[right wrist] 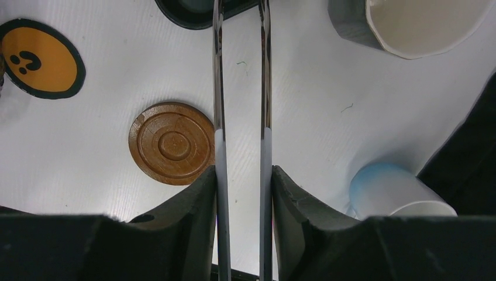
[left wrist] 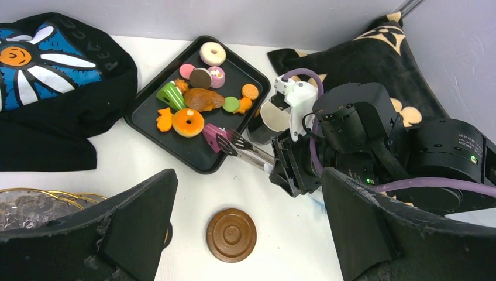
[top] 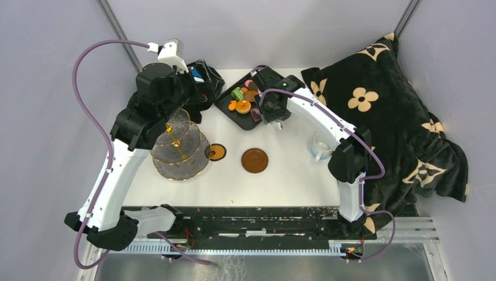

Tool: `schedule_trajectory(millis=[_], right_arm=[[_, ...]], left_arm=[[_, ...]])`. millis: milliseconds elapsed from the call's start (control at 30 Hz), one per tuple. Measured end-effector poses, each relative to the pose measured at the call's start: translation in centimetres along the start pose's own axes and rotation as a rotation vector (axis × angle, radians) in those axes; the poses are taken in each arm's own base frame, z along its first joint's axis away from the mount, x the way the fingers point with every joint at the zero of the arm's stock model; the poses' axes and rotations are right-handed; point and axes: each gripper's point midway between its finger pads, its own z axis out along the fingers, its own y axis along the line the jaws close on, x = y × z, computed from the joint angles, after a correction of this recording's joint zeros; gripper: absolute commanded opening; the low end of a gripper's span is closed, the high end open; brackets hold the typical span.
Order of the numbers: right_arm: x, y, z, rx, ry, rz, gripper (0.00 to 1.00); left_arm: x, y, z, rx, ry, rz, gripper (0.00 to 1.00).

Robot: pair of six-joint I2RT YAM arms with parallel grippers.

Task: Serve the afternoon tea

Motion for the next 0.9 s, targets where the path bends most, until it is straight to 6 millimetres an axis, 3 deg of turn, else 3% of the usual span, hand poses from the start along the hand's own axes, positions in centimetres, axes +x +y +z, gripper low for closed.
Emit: schedule_trajectory(millis=[467,700,800,900], right_arm=[[-1.2,-0.5,0.5,0.006,-0.041,0.024,0.47],[-0.8,-0.5,2.9,0.019,-0.007,0.022,0.48],[-0.4,-0.4,4.0,0.022,0.014,0.019,0.45],[-0.1,-0.4,4.5,0.023,0.021,0.018,0.36]], left_arm=[[0.5,1.0,0.3,-0.043,-0.005,0.002,0.99],[0.4,1.1,0.3,-0.05,-0.009,0.002,0.99],[0.4,1.1,0.3,-0.05,-0.01,0.002,0.99],[0.4,1.1,0.3,-0.05,-0.009,0.002,0.99]])
